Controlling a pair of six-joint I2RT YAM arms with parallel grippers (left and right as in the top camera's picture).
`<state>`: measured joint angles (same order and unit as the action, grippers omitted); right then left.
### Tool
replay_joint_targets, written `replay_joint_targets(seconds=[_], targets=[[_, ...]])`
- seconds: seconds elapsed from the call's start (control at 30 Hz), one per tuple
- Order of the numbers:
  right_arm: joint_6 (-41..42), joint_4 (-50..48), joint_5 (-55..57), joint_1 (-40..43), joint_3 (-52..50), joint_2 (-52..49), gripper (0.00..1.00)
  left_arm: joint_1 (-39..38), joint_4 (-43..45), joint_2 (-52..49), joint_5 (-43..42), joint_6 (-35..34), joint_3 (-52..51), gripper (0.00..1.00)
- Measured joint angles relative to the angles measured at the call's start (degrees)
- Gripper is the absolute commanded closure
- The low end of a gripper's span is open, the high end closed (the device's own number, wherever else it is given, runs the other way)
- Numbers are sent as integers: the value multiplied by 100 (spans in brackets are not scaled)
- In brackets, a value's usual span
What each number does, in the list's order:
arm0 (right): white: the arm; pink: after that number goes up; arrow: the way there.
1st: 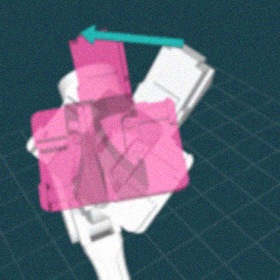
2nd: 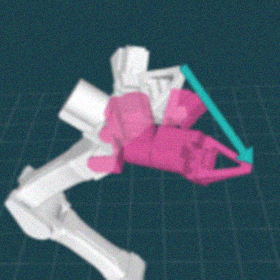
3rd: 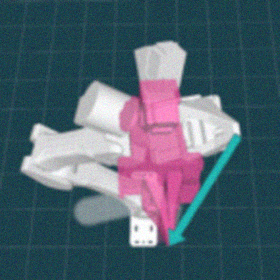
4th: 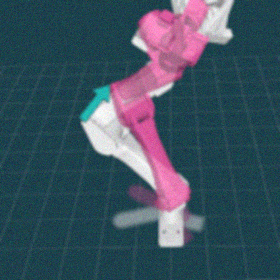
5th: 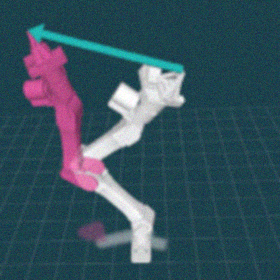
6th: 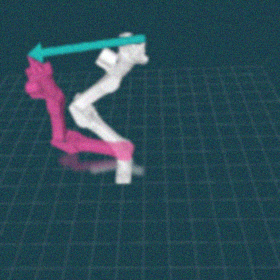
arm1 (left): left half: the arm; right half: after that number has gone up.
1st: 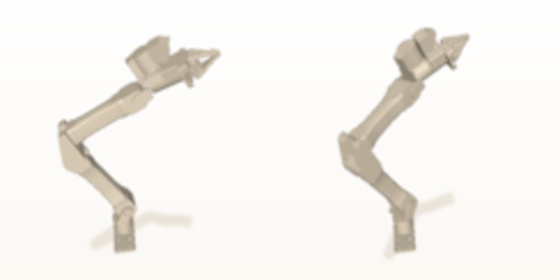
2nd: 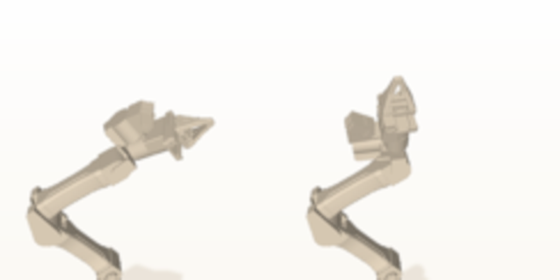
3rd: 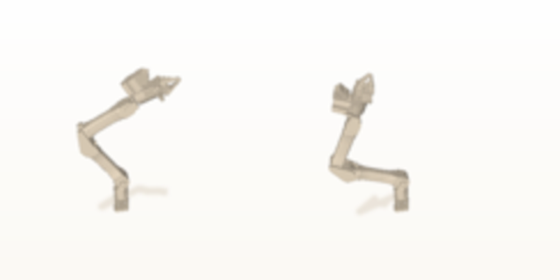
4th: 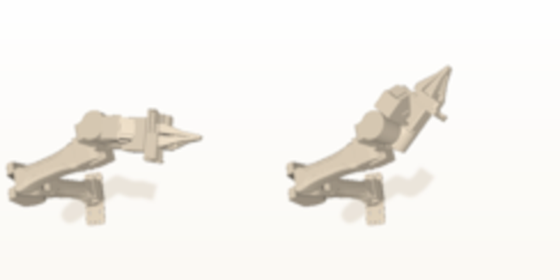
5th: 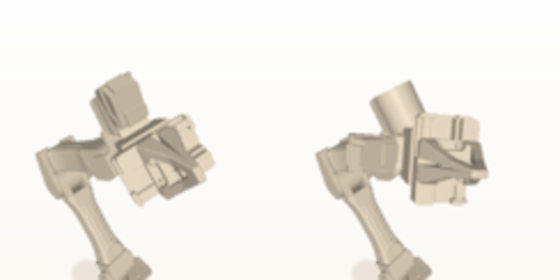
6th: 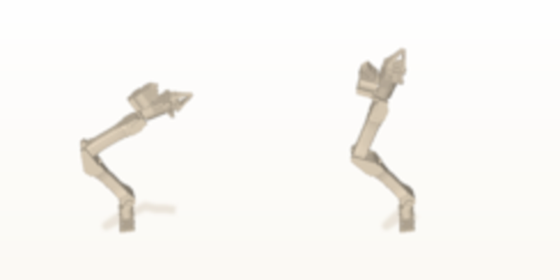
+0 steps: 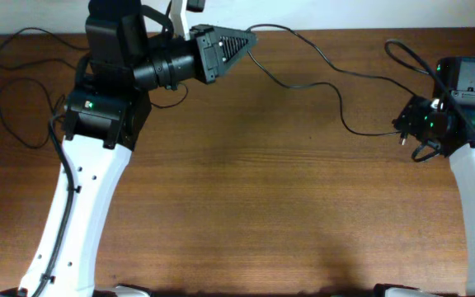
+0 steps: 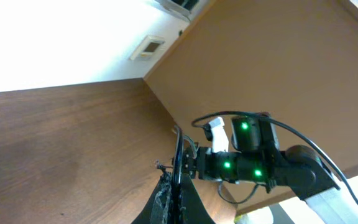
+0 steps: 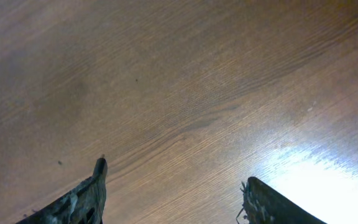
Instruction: Untangle cables
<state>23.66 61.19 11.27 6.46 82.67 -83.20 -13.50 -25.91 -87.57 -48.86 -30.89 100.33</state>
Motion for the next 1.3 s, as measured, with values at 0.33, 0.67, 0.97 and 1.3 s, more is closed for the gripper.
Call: replay_joint_targets(seconds=[0.33, 0.67, 0.97, 1.3], targets=[[-400, -382, -1375, 9, 2, 0, 23, 17, -304, 0, 232, 177, 0, 100], [435, 42, 46, 11, 0, 0, 3, 17, -640, 0, 439, 542, 0, 100], [-199, -96, -1436, 11, 0, 0, 2, 17, -638, 0, 498, 586, 0, 100], [-1126, 15, -2173, 11, 0, -2, 1, 22, -872, 0, 699, 1534, 0, 100]])
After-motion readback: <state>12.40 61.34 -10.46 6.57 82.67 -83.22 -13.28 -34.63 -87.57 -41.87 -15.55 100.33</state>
